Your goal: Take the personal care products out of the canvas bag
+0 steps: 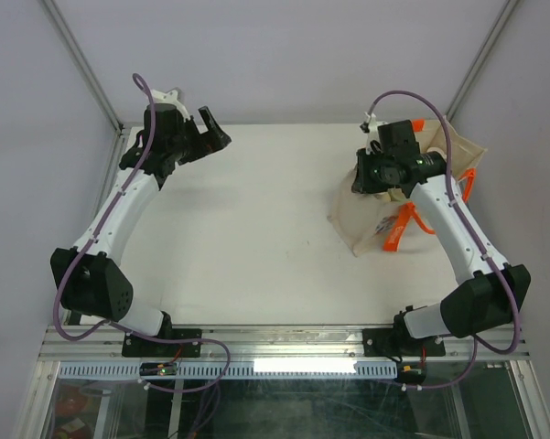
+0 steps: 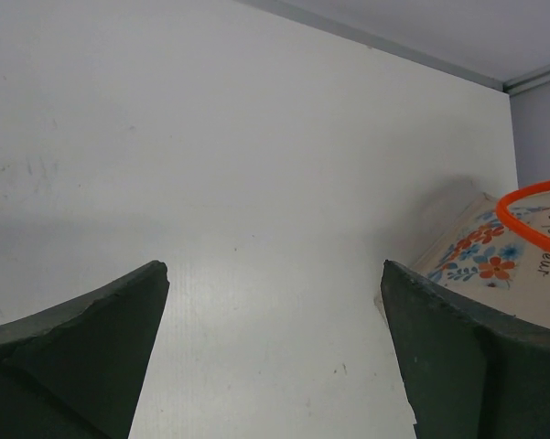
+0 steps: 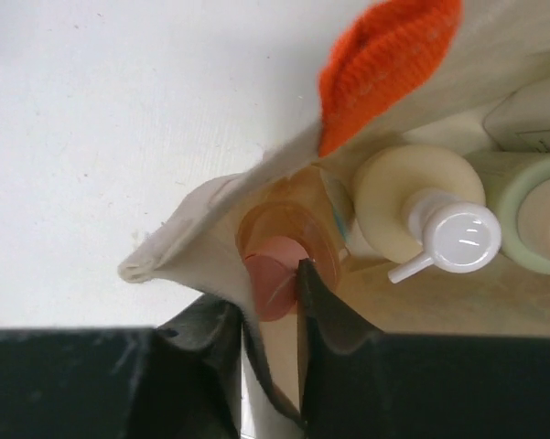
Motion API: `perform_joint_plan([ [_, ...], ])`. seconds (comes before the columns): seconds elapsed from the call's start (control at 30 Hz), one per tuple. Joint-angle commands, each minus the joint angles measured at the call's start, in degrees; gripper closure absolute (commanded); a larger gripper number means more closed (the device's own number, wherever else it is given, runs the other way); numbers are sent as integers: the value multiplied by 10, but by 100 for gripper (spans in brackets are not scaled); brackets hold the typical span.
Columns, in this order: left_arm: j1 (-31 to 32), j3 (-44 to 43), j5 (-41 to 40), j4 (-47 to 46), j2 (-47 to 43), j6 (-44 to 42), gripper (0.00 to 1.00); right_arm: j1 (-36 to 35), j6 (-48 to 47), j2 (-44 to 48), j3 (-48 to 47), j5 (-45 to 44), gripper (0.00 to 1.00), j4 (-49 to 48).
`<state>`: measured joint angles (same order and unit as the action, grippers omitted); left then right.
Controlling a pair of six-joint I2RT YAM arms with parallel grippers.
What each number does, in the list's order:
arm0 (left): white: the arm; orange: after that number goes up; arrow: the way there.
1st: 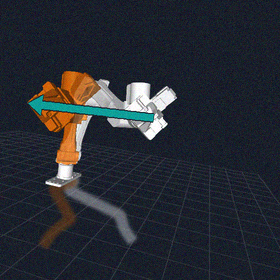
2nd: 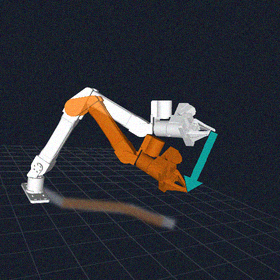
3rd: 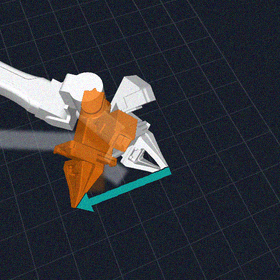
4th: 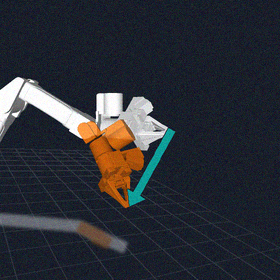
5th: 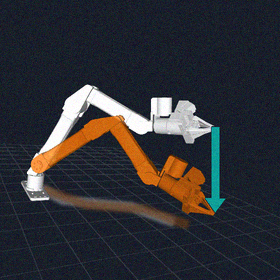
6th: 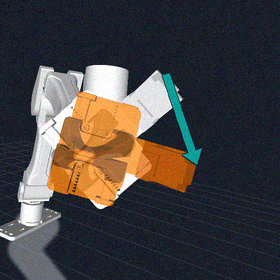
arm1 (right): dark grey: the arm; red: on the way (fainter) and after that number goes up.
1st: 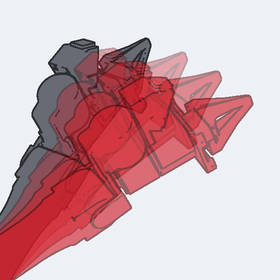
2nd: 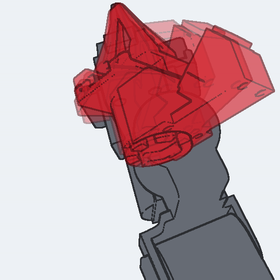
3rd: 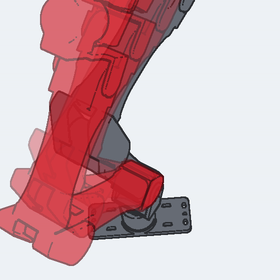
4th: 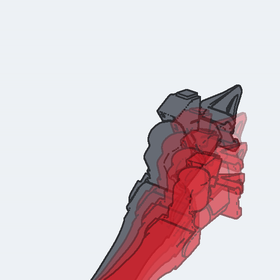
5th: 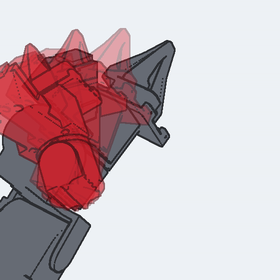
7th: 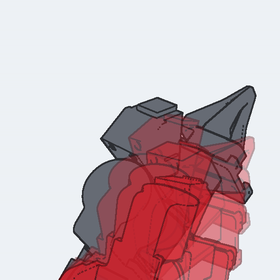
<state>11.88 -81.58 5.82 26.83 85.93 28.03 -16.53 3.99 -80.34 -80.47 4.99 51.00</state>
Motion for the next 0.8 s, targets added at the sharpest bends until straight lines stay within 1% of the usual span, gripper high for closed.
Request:
perform_joint_plan([
  [0.0,-8,8,43,-48,-24,31,1,-33,-10,-10,-24,50,89,13],
  [0.13,-9,31,57,-77,-35,58,1,-69,-8,-10,-34,73,99,14],
  [0.33,-5,55,65,-102,-39,89,1,-117,9,-6,-46,92,100,16],
  [0.57,-1,62,72,-102,-39,88,1,-174,15,5,-48,117,100,-8],
  [0.77,-1,58,78,-102,-39,84,1,-230,12,-19,-73,125,100,-24],
])
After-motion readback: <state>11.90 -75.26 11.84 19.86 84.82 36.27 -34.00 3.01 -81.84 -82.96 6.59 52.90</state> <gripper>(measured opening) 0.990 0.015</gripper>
